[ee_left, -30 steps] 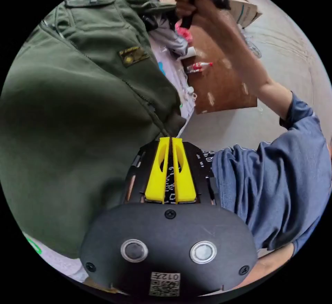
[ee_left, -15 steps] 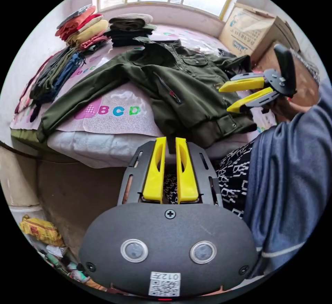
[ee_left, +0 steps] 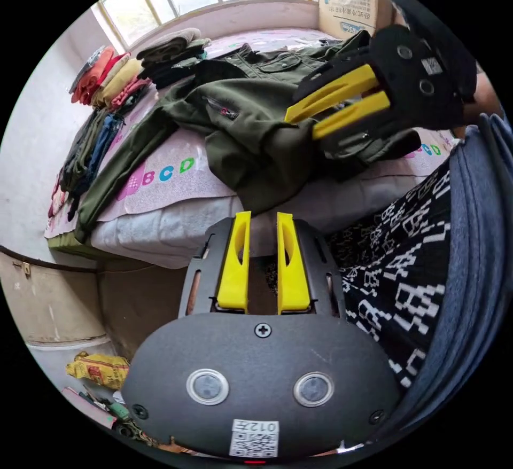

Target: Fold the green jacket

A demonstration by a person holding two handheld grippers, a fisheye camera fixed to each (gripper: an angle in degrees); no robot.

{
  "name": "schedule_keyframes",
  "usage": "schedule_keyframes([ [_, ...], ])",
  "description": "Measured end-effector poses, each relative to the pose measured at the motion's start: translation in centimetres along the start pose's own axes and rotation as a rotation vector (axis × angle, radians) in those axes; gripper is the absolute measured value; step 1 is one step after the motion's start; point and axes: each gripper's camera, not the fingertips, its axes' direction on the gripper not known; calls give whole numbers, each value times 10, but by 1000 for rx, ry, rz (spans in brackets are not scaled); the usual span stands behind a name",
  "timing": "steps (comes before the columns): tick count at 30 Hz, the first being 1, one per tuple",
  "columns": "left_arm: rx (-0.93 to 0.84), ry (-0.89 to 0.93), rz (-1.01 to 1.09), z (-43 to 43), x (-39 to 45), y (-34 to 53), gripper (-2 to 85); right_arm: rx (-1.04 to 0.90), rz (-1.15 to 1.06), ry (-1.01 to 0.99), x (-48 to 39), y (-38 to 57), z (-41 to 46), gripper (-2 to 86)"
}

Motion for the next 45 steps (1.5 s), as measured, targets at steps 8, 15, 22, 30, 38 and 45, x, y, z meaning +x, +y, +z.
schedule_keyframes([
  [8,175,-172,42,-37,70,-17,118,-79,142,-155,37,-38,-26,43],
  [15,119,-427,26,-16,105,-42,15,-135,158,-202,36,-64,-21,54],
  [22,110,-473,-166,-32,95,13,-4,-119,269,-647,82,-67,2,69],
  [30,85,-457,-171,-26,107,40,-5,-27,-94,-265,129,-202,87,65],
  [38,100,-409,-269,-25,87,51,-5,-244,-111,-202,155,-320,216,110],
  [45,96,-301,-305,-23,53,54,-5,-327,-226,-135,126,-352,279,30],
])
